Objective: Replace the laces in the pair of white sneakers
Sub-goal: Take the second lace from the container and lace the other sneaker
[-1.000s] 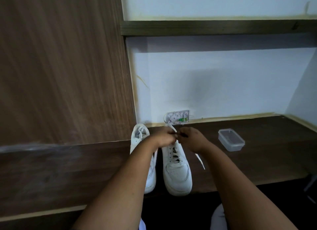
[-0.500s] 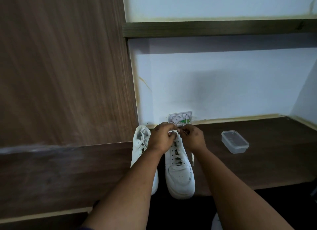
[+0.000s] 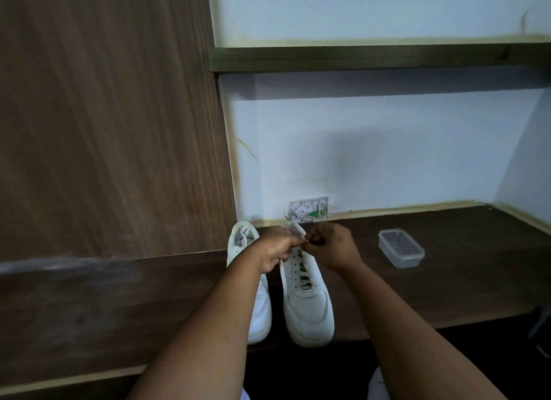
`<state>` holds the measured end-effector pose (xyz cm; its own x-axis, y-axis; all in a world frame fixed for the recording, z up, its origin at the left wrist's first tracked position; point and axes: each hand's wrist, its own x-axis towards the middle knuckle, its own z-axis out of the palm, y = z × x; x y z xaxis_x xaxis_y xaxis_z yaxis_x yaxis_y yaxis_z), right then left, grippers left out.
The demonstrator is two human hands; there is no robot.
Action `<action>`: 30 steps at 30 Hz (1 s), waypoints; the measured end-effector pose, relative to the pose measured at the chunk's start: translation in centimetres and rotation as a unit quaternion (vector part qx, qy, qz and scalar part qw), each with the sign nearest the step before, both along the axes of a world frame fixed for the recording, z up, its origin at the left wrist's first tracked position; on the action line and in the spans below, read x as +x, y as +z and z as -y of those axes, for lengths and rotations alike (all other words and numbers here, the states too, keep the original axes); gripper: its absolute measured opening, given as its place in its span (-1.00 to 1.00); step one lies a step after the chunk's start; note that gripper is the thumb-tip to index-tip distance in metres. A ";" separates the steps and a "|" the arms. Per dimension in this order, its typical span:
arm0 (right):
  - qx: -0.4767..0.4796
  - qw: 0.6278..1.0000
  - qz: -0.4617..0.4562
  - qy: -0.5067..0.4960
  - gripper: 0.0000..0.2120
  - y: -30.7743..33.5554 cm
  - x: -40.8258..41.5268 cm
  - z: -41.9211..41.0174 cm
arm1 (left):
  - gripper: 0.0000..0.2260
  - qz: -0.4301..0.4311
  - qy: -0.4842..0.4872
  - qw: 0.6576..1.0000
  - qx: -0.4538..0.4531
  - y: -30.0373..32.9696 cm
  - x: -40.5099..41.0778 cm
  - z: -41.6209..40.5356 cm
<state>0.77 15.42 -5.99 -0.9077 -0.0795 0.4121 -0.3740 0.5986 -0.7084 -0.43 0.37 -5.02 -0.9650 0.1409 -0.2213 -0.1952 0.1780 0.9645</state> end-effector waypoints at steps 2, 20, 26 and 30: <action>0.024 1.000 -0.002 -0.007 -0.87 0.2 0.0 -0.4 | -0.93 -0.012 -0.021 1.000 -0.020 0.0 0.2 -0.1; 0.291 0.933 0.194 -0.083 -0.89 -0.9 -2.1 -3.2 | -0.71 0.125 -0.049 0.965 -0.223 1.8 0.2 4.1; -0.072 0.961 0.206 0.168 -0.85 2.9 1.0 0.4 | -0.77 0.018 0.063 0.985 0.159 4.8 0.8 1.0; -0.232 0.934 0.227 0.152 -0.90 1.9 1.2 1.7 | -0.78 -0.040 0.066 0.995 0.067 4.1 1.4 -1.3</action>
<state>1.96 13.67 -4.11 -0.9617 -0.2705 0.0443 -0.0747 0.1034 -0.9918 1.00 1.70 -0.93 -0.9908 0.0347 -0.1308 -0.1300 0.0241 0.9912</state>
